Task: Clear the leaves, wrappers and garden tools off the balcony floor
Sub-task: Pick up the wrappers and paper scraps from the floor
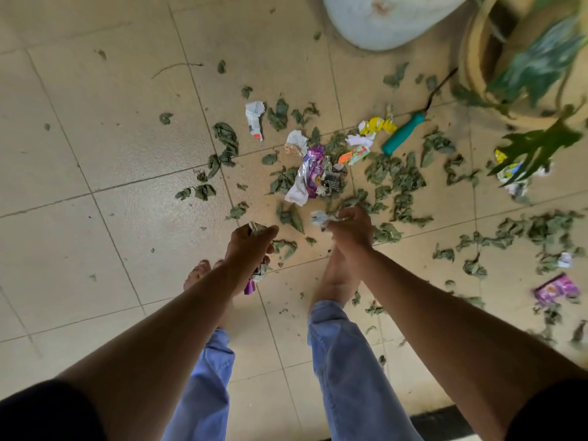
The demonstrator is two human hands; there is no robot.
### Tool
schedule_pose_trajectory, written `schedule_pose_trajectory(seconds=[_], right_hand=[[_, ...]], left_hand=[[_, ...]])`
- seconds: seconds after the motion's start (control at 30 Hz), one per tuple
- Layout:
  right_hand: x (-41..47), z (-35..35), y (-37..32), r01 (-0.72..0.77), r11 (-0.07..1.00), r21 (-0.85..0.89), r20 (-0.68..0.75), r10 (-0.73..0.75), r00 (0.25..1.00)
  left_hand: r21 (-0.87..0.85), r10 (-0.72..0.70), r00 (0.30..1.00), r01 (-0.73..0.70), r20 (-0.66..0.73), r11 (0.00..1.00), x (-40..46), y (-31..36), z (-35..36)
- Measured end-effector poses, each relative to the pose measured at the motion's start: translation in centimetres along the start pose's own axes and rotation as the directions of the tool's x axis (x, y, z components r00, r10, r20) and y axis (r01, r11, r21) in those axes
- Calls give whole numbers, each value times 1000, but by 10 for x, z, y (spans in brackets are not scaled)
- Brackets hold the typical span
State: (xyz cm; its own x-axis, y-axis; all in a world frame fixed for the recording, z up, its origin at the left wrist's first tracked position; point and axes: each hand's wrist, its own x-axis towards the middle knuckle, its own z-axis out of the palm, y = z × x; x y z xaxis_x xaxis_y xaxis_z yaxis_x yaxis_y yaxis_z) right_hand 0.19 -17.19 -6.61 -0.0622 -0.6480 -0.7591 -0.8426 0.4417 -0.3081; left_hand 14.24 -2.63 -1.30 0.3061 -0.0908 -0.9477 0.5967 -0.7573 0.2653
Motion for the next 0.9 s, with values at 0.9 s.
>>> schedule_pose_trajectory(seconds=[0.9], right_hand=[[-6,29,-41,329,900,-287,-39,-354,935]], left_hand=[[-313,-91,996,82,-15,946,31,-6,-5]])
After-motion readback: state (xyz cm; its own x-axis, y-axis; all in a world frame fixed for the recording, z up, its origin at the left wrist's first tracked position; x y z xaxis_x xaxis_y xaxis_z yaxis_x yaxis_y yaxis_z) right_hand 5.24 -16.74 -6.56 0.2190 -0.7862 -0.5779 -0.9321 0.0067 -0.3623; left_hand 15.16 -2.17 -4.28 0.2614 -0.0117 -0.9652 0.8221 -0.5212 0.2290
